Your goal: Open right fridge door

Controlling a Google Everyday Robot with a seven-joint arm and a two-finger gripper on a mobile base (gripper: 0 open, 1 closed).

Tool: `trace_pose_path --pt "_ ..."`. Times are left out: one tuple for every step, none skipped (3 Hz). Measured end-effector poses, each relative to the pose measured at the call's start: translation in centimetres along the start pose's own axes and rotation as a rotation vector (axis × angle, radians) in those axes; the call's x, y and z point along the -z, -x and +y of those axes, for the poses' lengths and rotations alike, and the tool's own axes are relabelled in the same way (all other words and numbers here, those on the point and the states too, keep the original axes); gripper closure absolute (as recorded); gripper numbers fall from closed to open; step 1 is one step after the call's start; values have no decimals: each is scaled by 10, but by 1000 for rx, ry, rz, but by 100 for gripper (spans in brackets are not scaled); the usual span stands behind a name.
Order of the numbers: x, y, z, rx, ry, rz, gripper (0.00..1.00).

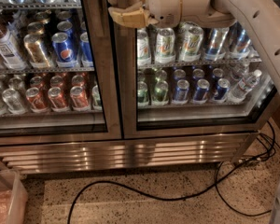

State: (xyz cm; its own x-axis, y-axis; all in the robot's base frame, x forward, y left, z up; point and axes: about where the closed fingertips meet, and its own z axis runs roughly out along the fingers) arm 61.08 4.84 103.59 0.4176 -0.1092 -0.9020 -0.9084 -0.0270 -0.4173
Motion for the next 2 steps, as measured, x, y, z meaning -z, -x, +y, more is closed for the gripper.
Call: trace_pose_path --pt "0 0 0 0 0 0 98" --pt "0 0 0 0 0 0 100"
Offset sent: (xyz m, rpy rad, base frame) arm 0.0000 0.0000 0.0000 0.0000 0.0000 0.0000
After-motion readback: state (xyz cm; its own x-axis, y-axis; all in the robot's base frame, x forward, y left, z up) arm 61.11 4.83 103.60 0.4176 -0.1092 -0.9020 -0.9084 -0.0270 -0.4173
